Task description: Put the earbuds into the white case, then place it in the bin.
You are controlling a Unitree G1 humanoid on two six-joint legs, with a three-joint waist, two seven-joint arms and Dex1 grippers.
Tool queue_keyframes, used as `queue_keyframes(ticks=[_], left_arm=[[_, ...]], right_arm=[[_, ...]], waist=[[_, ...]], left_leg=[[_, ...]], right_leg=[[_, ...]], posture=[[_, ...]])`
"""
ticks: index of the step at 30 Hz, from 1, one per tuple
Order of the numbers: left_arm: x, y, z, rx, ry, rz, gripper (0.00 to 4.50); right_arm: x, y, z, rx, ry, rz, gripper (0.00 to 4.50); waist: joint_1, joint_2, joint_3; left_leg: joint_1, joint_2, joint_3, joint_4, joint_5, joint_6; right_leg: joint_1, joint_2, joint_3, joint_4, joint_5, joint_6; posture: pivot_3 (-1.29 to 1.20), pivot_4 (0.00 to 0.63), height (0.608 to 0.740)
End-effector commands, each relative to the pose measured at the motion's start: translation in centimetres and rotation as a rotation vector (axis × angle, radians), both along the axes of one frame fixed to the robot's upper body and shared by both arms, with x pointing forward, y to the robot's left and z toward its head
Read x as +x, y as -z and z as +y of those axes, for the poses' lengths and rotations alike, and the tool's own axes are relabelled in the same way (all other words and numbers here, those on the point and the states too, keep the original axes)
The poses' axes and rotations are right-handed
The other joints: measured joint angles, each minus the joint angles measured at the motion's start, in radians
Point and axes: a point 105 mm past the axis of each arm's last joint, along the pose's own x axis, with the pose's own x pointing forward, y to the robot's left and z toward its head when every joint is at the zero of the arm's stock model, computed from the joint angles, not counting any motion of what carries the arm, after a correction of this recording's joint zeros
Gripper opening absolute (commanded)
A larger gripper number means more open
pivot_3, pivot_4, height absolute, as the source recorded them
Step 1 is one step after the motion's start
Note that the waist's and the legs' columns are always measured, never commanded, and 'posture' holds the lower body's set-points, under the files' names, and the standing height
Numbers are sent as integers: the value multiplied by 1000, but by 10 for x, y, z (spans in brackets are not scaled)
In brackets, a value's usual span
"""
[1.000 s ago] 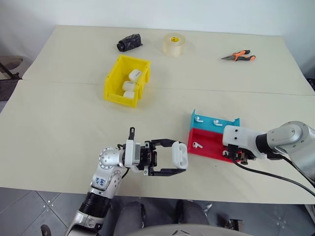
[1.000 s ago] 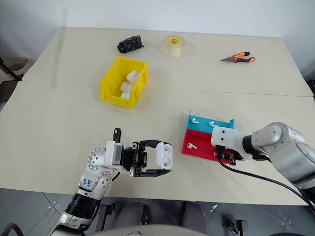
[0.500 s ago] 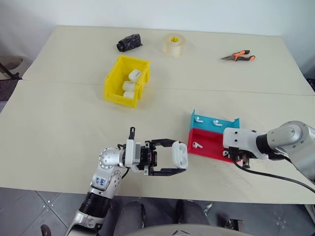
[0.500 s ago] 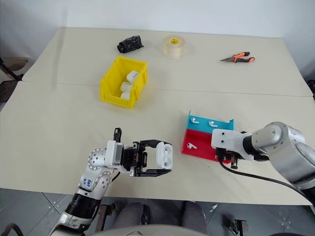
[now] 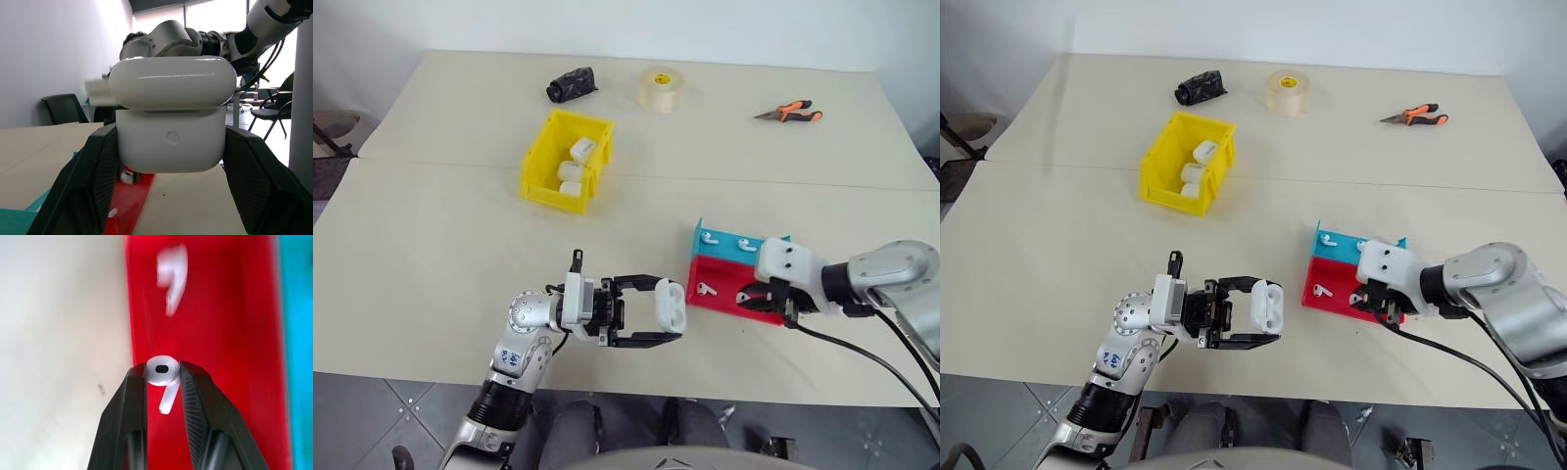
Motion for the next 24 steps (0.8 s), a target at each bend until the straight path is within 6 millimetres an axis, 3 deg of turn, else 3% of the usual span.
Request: queue_keyframes(ticks=[1, 5, 10, 17, 24], left_arm=[[-1, -7, 4, -24, 42, 3, 2798], [10, -11, 4, -42, 19, 19, 2798], [21, -16, 2, -54, 10, 38, 2798], [25, -33, -2, -90, 68, 116, 2798], [23, -51, -1, -119, 73, 135, 2798]], right_arm=[[-7, -30, 16, 300, -112, -125, 750], [-18, -56, 37, 749, -135, -211, 750], [-30, -72, 57, 1041, -123, -272, 750], [-39, -80, 84, 1193, -140, -302, 750], [-41, -67, 95, 1217, -123, -294, 750]], waist=[[-2, -2, 0], [-3, -2, 0], [-3, -1, 0], [-6, -1, 0], [-4, -1, -1]], left_leg=[[0, 0, 0, 0, 0, 0], [1, 0, 0, 0, 0, 0], [1, 0, 0, 0, 0, 0], [1, 0, 0, 0, 0, 0], [1, 0, -1, 0, 0, 0]], right_leg=[[0, 0, 0, 0, 0, 0], [0, 0, 0, 1, 0, 0], [0, 1, 0, 2, 0, 0], [0, 1, 0, 3, 0, 0], [0, 1, 0, 3, 0, 0]], posture=[[0, 150, 740], [0, 150, 740], [0, 150, 740], [0, 150, 740], [0, 150, 740]])
